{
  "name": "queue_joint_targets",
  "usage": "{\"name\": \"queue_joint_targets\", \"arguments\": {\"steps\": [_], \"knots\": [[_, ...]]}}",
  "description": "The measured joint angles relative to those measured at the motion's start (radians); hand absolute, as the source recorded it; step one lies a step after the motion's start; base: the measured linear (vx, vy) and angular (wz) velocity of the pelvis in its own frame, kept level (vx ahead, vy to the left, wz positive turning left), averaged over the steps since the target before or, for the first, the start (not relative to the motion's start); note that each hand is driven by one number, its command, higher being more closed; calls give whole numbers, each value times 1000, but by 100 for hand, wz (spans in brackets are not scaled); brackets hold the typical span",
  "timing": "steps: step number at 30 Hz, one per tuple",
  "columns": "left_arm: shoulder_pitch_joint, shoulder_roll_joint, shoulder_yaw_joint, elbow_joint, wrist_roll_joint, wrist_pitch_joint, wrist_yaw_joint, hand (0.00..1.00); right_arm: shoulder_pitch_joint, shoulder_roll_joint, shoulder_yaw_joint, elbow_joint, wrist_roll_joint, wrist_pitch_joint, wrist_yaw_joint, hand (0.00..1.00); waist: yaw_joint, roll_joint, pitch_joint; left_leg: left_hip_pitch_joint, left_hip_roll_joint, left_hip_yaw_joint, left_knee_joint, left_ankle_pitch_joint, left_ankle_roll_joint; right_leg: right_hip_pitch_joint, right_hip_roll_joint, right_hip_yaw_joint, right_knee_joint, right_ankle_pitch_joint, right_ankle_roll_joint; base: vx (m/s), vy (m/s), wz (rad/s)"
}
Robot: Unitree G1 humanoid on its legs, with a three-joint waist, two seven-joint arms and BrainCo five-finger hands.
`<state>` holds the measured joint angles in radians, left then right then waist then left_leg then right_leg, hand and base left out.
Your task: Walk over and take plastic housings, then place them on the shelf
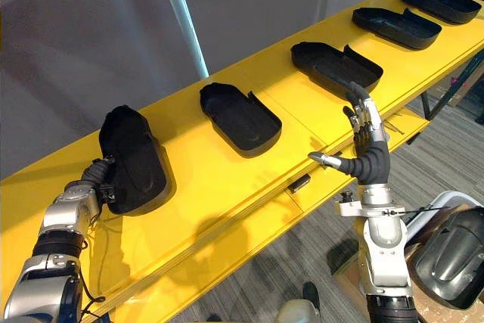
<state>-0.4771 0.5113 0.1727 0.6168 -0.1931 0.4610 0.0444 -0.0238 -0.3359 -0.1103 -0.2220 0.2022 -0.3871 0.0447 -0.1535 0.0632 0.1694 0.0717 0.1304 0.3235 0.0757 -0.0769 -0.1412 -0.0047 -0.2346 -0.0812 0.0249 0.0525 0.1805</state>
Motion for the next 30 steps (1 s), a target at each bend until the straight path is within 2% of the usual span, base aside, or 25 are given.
{"name": "queue_joint_targets", "arguments": {"steps": [11,20,26,27,30], "knots": [[-39,0,0,27,80,34,-30,100,-23,1,29,-1,20,0,-1,0,0,11,22,4,2,1,2,0,0,6,2,-2,-3,3,1,-3,-1,-1],[-39,-1,-1,30,89,13,-50,100,-31,3,55,-1,18,-1,-3,0,5,7,26,-2,11,-31,5,4,-6,25,6,-37,-3,-1,-3,-9,-18,9],[-21,-11,-1,18,87,0,-48,100,-50,3,55,21,18,-1,-3,0,6,16,35,0,13,-47,4,6,-9,38,6,-55,1,-7,-5,-3,-9,7],[-8,-11,0,6,86,-1,-47,0,-56,3,55,23,18,-1,-3,0,5,22,39,1,13,-47,4,6,-8,38,6,-55,1,-7,-4,0,0,0],[8,-11,0,-10,84,-5,-46,0,-62,3,55,48,18,0,-2,0,6,23,38,2,15,-48,3,7,-9,40,7,-56,1,-7,-4,0,0,0]]}}
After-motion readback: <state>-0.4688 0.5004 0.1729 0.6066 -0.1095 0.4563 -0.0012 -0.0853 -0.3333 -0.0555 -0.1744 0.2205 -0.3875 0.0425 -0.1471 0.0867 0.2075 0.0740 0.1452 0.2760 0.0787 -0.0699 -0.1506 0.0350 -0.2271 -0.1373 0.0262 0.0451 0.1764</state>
